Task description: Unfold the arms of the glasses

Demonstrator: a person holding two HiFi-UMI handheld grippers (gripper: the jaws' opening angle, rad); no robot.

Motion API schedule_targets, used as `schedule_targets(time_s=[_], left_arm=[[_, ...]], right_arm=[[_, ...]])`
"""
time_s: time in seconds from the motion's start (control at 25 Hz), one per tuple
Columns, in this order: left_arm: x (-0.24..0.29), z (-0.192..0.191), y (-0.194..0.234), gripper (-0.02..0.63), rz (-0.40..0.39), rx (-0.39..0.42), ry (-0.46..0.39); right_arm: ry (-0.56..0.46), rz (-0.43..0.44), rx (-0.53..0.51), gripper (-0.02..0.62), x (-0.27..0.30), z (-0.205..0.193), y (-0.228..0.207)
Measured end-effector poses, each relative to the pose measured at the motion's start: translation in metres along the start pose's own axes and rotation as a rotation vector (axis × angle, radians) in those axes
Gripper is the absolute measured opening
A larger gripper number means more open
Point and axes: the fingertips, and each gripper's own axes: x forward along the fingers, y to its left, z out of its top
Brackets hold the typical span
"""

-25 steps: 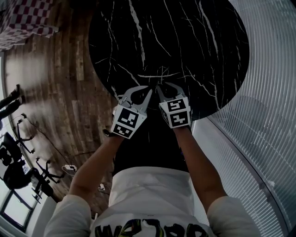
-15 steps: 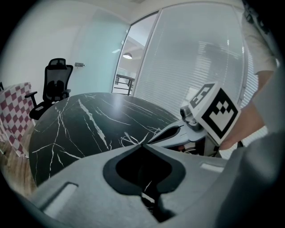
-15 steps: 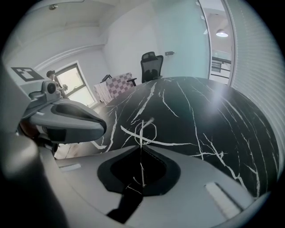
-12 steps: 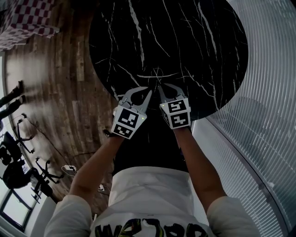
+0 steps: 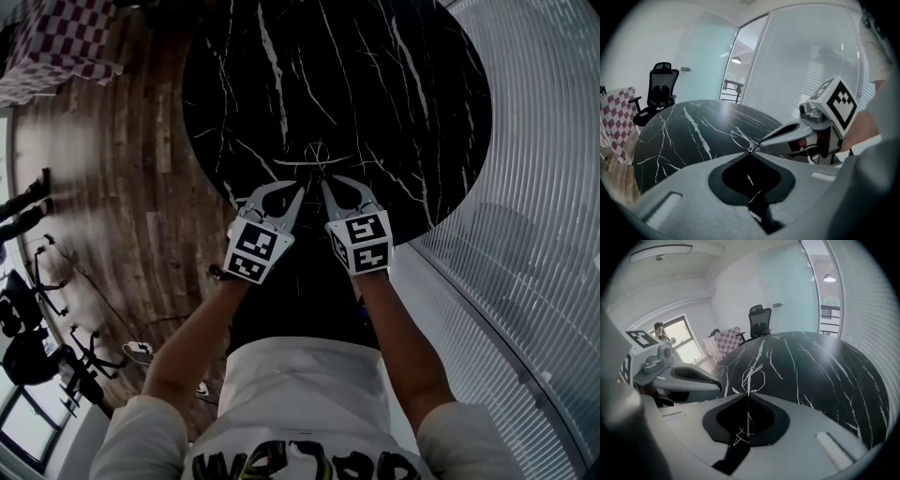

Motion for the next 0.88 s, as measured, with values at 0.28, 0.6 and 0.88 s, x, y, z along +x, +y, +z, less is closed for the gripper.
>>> schedule_targets(time_s=[0.28, 0.6, 0.88], left_arm=[[-0.018, 0.043, -0.008, 0.000, 0.003, -0.025, -0.058], [-0.052, 0.101, -0.035, 0.000, -0.013, -0.045, -0.123], [-0.086, 0.154, -0.067, 0.017, -0.093, -0.099, -0.215]], right_arm=[[-0.106, 0.026, 0.001, 0.009, -0.049, 0.041, 0.007], [-0.218, 0.062, -0.018, 0.009, -0.117, 0.085, 0.023], [-0.330, 0.091, -0.022, 0.009, -0.178, 0.127, 0.035]])
